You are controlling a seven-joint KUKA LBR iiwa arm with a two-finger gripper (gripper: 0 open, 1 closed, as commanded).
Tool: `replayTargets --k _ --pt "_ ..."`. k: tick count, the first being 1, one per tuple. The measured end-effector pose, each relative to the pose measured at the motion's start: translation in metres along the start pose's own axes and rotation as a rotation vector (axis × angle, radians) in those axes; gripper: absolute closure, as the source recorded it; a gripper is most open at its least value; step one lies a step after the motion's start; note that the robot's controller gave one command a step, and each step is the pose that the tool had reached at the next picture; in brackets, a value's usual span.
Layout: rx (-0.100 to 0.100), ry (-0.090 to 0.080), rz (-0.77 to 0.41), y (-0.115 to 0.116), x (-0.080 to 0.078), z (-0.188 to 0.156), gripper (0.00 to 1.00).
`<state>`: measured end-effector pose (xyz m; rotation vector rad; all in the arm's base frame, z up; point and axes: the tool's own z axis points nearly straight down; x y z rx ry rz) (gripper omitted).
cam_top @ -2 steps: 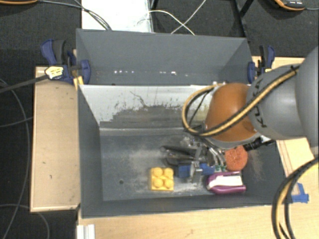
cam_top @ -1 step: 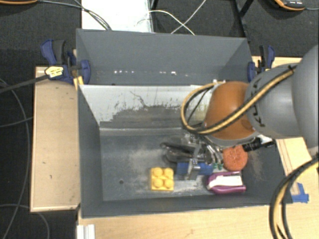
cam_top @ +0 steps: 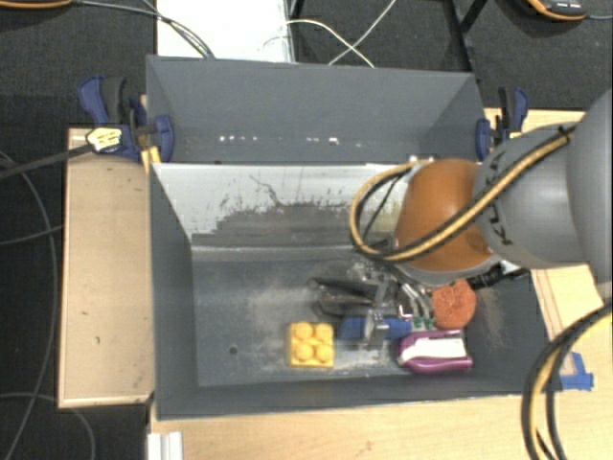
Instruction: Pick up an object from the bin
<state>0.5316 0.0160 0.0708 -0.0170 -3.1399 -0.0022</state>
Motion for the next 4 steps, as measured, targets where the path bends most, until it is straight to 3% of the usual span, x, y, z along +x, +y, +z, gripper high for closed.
replayTargets --k 1,2,4 --pt "-0.001 -0.007 0.063 0.001 -0.004 0.001 0.0" --pt "0.0 0.002 0.001 0.0 0.0 0.001 1.0" --pt "0.0 0.008 0.002 0.0 0.003 -0.011 1.0"
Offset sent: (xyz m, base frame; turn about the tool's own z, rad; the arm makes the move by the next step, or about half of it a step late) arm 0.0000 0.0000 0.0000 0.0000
